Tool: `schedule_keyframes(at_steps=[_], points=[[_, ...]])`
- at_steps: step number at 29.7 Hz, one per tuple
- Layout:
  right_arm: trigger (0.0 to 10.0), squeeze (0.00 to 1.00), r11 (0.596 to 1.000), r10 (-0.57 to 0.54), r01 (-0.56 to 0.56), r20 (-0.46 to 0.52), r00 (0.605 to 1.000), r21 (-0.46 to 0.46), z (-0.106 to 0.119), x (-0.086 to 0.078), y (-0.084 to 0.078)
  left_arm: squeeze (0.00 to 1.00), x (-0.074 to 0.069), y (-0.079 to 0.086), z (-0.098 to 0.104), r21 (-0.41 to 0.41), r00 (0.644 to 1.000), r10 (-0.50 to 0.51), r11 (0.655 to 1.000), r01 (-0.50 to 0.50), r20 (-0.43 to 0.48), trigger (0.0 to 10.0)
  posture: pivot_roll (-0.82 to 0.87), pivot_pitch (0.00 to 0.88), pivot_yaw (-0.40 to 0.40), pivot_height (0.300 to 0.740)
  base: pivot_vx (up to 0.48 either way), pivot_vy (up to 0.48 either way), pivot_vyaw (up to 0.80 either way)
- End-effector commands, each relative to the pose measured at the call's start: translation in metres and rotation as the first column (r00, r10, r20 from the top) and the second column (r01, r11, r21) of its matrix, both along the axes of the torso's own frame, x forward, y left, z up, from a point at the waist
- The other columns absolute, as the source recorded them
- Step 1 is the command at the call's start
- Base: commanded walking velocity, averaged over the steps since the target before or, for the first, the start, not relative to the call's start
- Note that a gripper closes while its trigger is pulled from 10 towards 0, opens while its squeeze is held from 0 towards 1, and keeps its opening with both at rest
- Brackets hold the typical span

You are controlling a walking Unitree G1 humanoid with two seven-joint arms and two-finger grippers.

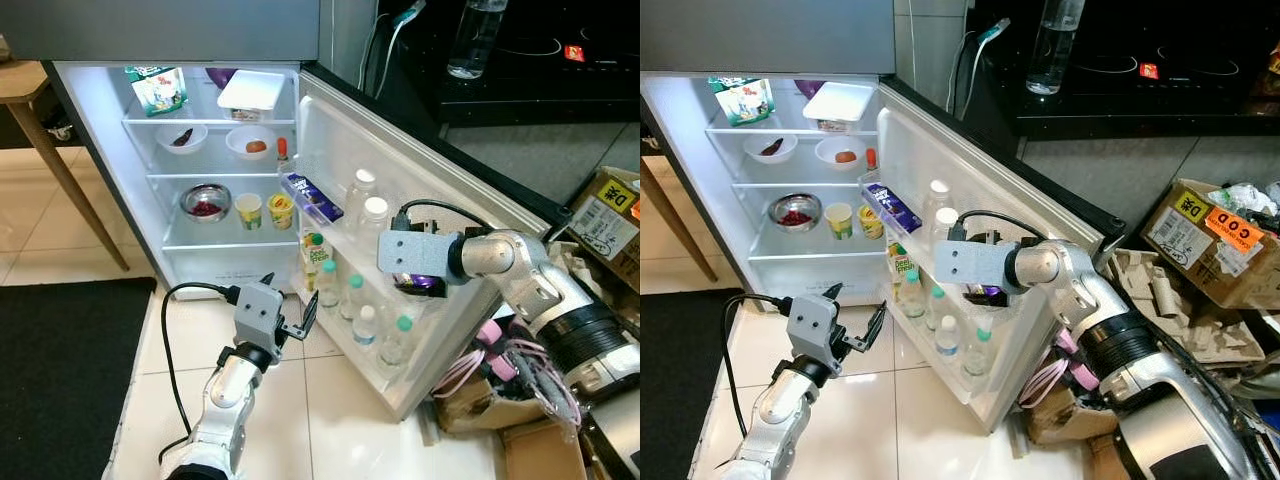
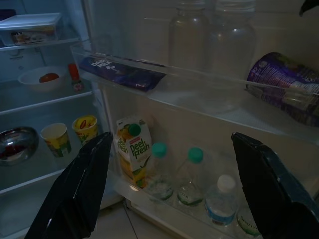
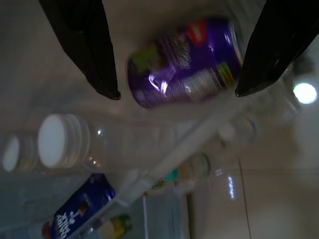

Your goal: Restocking fridge

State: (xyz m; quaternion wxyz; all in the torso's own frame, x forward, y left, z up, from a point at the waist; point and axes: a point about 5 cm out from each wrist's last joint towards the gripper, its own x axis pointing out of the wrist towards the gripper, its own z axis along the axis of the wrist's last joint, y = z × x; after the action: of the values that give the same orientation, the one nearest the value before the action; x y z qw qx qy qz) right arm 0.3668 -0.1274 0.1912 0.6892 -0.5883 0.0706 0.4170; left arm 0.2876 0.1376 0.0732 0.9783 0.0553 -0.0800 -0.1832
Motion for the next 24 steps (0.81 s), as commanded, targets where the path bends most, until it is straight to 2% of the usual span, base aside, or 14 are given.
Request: schedule_keyframes(at_steps=[1, 6, 11, 17, 20, 24], points=[[10.0, 0.00, 0.993, 0.036, -0.031, 0.046, 0.998, -0.113, -0.002, 0.001, 0.005, 0.00, -0.003, -0.001, -0.004, -0.002, 1.000, -0.004, 1.000, 0.004, -0.011, 10.0, -0.13, 0.073, -0.057, 0.740, 0.000, 0.000, 0.00], [10.0, 0.00, 0.978, 0.047, -0.029, 0.085, 0.995, -0.206, -0.010, 0.006, 0.013, 0.00, -0.002, -0.001, -0.003, 0.001, 1.000, -0.003, 1.000, 0.003, -0.007, 10.0, -0.13, 0.074, -0.061, 0.740, 0.000, 0.000, 0.00], [10.0, 0.00, 0.970, 0.036, -0.010, 0.101, 0.994, -0.243, -0.020, 0.010, 0.019, 0.00, -0.002, -0.001, -0.002, 0.001, 1.000, -0.001, 1.000, 0.001, 0.001, 10.0, -0.12, 0.073, -0.066, 0.740, 0.000, 0.000, 0.00], [10.0, 0.00, 0.948, 0.053, -0.040, 0.035, 0.998, -0.315, -0.035, 0.009, 0.022, 0.00, -0.003, 0.001, 0.001, -0.012, 1.000, 0.005, 1.000, -0.005, 0.016, 10.0, -0.12, 0.077, -0.070, 0.740, 0.000, 0.000, 0.00], [10.0, 0.00, 0.935, 0.054, -0.047, 0.010, 0.999, -0.351, -0.035, 0.011, 0.020, 0.00, -0.003, 0.005, 0.005, -0.044, 0.999, 0.013, 0.999, -0.011, 0.033, 10.0, -0.11, 0.079, -0.073, 0.740, 0.000, 0.000, 0.00], [10.0, 0.00, 0.930, 0.045, -0.040, 0.006, 0.999, -0.365, -0.021, 0.018, 0.016, 0.00, -0.006, 0.014, 0.012, -0.116, 0.999, -0.009, 0.993, 0.015, 0.048, 10.0, -0.11, 0.078, -0.076, 0.740, 0.000, 0.000, 0.00]])
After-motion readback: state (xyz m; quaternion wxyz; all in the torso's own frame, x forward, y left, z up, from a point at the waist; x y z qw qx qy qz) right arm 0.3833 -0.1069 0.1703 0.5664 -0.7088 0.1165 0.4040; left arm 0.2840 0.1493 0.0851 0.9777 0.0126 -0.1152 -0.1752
